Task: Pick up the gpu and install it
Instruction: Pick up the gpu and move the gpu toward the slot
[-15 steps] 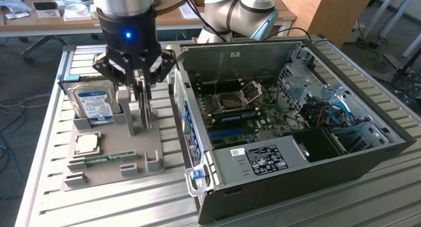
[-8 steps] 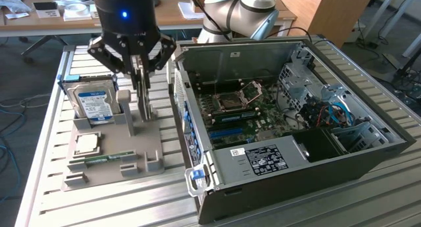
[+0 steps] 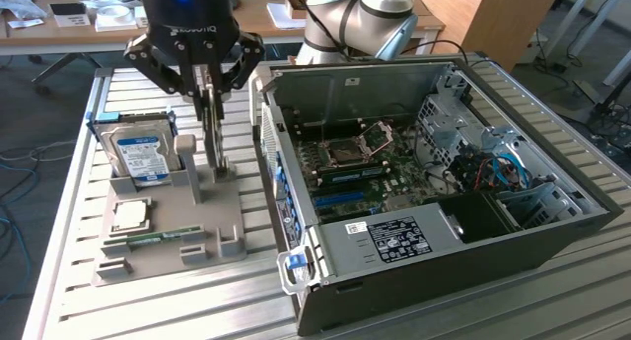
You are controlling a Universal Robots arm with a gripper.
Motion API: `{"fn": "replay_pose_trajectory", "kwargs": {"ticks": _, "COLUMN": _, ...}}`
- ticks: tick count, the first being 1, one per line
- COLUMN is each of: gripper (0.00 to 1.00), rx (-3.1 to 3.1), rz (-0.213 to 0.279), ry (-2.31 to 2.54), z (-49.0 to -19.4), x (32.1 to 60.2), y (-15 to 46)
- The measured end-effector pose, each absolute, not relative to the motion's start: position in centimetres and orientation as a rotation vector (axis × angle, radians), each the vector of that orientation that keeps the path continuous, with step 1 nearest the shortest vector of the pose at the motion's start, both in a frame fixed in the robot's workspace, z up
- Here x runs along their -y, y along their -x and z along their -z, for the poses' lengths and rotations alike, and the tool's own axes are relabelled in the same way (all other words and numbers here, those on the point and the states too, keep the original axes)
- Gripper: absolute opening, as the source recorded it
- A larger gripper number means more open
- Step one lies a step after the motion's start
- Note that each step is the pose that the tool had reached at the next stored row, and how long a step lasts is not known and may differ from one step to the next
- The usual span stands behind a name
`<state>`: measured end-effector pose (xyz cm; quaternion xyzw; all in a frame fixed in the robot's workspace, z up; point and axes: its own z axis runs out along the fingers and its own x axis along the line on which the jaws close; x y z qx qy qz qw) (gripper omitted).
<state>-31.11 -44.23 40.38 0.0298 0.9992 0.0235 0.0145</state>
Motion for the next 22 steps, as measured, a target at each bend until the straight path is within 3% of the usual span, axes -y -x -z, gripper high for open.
{"fn": "replay_pose_trajectory", "kwargs": {"ticks": 22, "gripper": 0.27, "rx": -3.11, "rz": -0.074, "ry": -0.093, "z": -40.68, "x": 44.23, "y": 30.16}}
